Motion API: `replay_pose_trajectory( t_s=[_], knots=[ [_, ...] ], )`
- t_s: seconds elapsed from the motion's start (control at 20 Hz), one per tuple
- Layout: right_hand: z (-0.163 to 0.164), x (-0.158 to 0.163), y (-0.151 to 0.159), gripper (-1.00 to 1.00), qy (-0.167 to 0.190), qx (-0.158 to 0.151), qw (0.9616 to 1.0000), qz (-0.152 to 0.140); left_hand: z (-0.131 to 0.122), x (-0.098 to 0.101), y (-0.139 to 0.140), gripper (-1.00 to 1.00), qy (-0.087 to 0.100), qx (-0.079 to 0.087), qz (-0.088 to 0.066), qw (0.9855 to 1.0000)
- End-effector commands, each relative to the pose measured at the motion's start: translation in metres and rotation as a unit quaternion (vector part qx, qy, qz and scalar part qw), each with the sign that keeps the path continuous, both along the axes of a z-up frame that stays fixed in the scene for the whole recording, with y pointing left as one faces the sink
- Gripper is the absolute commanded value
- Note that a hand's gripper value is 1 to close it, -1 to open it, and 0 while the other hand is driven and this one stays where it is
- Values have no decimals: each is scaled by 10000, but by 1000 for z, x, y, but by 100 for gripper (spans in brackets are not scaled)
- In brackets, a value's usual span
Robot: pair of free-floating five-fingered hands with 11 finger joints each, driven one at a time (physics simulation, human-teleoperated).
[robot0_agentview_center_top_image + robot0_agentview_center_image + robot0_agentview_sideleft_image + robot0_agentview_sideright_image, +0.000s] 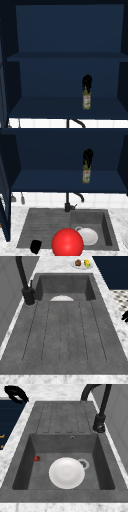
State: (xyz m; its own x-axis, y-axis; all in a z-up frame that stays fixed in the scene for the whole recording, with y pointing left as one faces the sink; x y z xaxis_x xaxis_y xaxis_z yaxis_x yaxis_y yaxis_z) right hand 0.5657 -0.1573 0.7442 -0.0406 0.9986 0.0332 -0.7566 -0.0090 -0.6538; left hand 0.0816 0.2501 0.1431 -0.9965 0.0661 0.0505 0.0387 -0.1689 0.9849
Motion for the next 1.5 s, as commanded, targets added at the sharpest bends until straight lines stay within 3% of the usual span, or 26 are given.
replay_pose_trajectory(
  t_s=[0.0,0.5,0.9,1.4,1.45],
  knots=[
    [-28,0,1,100,-243,-135,9996,-100,0,0,0,0,0,0,0,10000],
    [-10,-47,-1,100,-856,6,9963,-75,0,0,0,0,0,0,0,10000],
    [0,-33,-1,100,-585,25,9983,-59,0,0,0,0,0,0,0,10000],
    [2,-32,-2,100,-545,15,9985,3,0,0,0,0,0,0,0,10000],
    [2,-32,-2,-100,-543,14,9985,0,0,0,0,0,0,0,0,10000]
  ],
)
